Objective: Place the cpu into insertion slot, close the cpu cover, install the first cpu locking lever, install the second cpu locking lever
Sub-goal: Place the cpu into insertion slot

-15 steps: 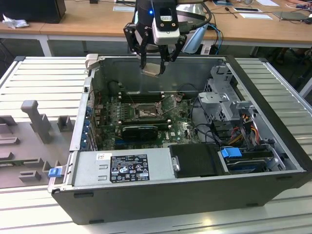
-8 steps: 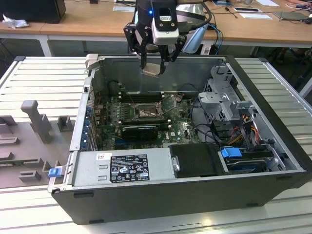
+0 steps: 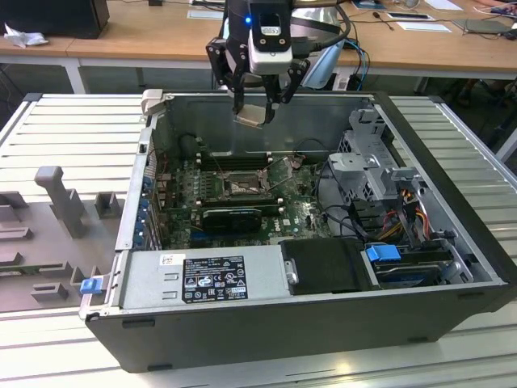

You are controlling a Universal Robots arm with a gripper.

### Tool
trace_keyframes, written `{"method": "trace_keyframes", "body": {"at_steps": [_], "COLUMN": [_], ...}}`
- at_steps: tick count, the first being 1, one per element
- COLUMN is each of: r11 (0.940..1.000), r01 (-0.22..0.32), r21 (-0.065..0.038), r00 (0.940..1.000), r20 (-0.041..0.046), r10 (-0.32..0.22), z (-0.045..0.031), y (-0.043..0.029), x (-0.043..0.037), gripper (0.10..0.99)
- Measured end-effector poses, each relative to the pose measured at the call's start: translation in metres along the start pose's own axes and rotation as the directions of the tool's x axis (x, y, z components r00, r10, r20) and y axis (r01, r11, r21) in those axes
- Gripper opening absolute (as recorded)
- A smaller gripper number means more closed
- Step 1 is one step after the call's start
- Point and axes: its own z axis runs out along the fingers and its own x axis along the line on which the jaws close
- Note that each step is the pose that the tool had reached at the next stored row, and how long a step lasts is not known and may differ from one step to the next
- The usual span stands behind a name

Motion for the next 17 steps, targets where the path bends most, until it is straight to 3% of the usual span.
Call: {"method": "trace_keyframes", "body": {"at_steps": [17], "r11": [0.9962], "r01": [-0.087], "r21": [-0.002], "r00": [0.9962], "r20": [0.0077], "r10": [0.087], "z": [0.0002], "y": [0.0000], "x": [0.0000], "gripper": [0.525]}}
